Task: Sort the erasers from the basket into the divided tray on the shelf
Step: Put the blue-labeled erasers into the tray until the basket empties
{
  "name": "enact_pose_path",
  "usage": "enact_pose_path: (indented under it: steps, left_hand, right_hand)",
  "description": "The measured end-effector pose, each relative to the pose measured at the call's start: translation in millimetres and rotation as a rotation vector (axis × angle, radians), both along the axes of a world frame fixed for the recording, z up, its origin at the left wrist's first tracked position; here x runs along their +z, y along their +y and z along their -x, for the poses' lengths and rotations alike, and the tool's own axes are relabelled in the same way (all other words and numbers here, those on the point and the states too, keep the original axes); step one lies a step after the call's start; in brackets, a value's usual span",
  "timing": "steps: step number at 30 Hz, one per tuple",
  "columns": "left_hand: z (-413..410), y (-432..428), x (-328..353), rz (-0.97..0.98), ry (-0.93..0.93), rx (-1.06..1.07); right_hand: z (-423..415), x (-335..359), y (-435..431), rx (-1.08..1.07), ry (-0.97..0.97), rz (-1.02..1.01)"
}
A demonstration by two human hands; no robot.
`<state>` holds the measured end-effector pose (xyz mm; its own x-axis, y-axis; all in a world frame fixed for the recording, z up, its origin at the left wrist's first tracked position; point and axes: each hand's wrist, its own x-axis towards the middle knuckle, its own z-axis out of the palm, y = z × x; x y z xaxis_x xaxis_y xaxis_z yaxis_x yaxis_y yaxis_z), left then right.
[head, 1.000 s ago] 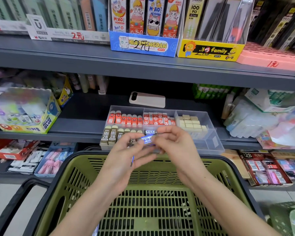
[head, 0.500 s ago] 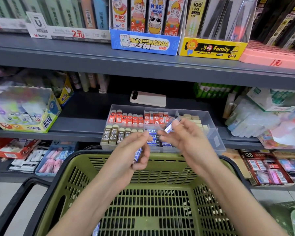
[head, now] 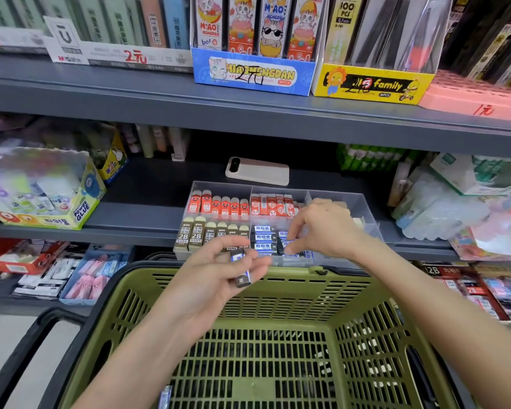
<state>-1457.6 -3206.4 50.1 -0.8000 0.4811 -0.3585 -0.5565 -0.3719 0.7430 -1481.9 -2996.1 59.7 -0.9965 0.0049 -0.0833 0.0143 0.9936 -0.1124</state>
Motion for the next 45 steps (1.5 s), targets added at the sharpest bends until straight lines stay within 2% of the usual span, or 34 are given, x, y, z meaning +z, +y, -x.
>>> enact_pose_path:
  steps: [7,13,16,19,22,24,27,30,32,36,38,41,45]
  left_hand:
    - [1,-2,-5,0.222,0.212,0.069]
    - [2,-3,-6,0.161,0.206,0.084]
    - [3,-2,-5,0.132,0.209,0.026]
    - [1,4,-6,0.138,0.285,0.031]
    - [-1,11,-6,0.212,0.412,0.095]
    - [-1,17,-6,0.202,0.422,0.143]
    - [1,26,-6,0.199,0.409,0.157]
    - [4,28,-6,0.202,0.420,0.124]
    - [6,23,-7,0.363,0.582,0.120]
    - [4,10,-21,0.843,1.033,0.146]
    - [2,6,-30,1.020,1.220,0.150]
    - [1,1,-41,1.136,1.379,0.088]
    - [1,-5,-53,1.266,1.494,-0.037]
  right_hand:
    - [4,-1,-6,-0.015,-0.074,0.037]
    - [-5,-4,-6,0.007,-0.065,0.102]
    - [-13,0,-5,-0.034,0.036,0.160]
    - [-28,9,-14,-0.061,0.173,0.482]
    - [-48,15,-31,-0.047,0.158,0.833]
    - [-58,12,-40,-0.043,0.205,0.927]
    - [-62,6,-46,-0.040,0.339,0.864]
    - [-56,6,-32,-0.046,0.353,0.804]
    - [-46,8,-9,-0.087,0.351,0.679]
    - [-21,5,24,-0.051,0.259,0.057]
    - [-14,-3,25,0.028,0.195,-0.098]
    - [-9,-13,19,0.093,0.217,-0.104]
    - [-10,-23,12,0.119,0.278,-0.096]
